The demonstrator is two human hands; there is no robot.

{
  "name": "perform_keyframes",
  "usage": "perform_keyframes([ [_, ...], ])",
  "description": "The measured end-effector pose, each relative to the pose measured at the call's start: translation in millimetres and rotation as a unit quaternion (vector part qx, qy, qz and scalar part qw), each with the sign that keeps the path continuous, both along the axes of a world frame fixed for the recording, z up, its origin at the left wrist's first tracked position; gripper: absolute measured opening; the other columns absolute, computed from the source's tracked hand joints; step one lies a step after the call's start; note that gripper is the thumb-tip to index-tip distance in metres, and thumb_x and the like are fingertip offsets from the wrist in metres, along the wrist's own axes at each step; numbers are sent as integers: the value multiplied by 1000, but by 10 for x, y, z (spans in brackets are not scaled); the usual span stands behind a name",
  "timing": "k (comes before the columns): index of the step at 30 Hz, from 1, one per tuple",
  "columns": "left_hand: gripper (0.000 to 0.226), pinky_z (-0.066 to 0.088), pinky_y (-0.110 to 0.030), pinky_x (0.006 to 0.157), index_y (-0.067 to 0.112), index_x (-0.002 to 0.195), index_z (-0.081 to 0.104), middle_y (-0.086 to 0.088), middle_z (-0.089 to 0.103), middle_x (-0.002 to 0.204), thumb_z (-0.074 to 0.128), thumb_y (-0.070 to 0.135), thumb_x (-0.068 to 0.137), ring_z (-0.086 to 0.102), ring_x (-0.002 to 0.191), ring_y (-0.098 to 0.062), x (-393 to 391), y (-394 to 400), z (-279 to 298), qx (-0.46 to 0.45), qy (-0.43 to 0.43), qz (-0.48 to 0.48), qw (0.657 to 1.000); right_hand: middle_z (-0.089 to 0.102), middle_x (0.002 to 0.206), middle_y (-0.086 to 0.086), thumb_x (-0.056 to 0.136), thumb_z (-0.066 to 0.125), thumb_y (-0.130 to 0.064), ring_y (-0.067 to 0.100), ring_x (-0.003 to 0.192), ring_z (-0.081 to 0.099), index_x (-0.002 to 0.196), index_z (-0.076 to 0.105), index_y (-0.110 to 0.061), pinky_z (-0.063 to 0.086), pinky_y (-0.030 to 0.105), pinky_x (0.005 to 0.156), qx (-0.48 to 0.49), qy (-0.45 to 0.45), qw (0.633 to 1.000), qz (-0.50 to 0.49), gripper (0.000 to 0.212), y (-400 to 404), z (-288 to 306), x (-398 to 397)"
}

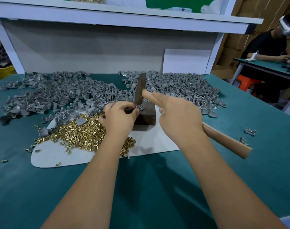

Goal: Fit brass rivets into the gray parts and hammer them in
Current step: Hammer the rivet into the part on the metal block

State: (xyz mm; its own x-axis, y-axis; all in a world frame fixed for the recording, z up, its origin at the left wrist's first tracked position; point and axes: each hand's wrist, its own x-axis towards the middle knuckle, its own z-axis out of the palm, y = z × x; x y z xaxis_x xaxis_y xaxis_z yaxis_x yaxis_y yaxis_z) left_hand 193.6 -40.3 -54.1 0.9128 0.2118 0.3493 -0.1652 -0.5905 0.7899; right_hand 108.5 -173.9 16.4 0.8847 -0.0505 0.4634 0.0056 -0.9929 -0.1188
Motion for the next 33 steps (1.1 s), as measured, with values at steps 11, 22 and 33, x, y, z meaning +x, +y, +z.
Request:
perform_keyframes([
  [11, 10, 19, -40, 94, 43, 75, 68, 30, 59, 95, 73, 42, 83, 37, 125, -9, 22, -15, -5, -8, 15, 9, 1000, 60, 87, -1, 89, 51, -15, 27, 77, 57, 129, 47, -44, 33, 29, 60, 19, 8, 999, -26, 50, -88, 87, 28],
  [22, 22, 17, -38, 90, 45, 65, 61, 33, 54, 82, 73, 42, 84, 35, 122, -9, 3, -17, -6, -5, 6, 7, 1000, 67, 99, 1, 92, 50, -17, 29, 84, 62, 137, 34, -53, 33, 30, 57, 44, -29, 998, -33, 60, -113, -109, -47],
  [33, 20, 17, -38, 92, 45, 67, 61, 30, 57, 92, 73, 42, 84, 36, 124, -10, 9, -9, -10, -4, 4, 9, 1000, 63, 88, 2, 92, 49, -19, 24, 65, 47, 142, 27, -47, 20, 28, 46, 17, -20, 999, -39, 61, -17, -254, 19],
])
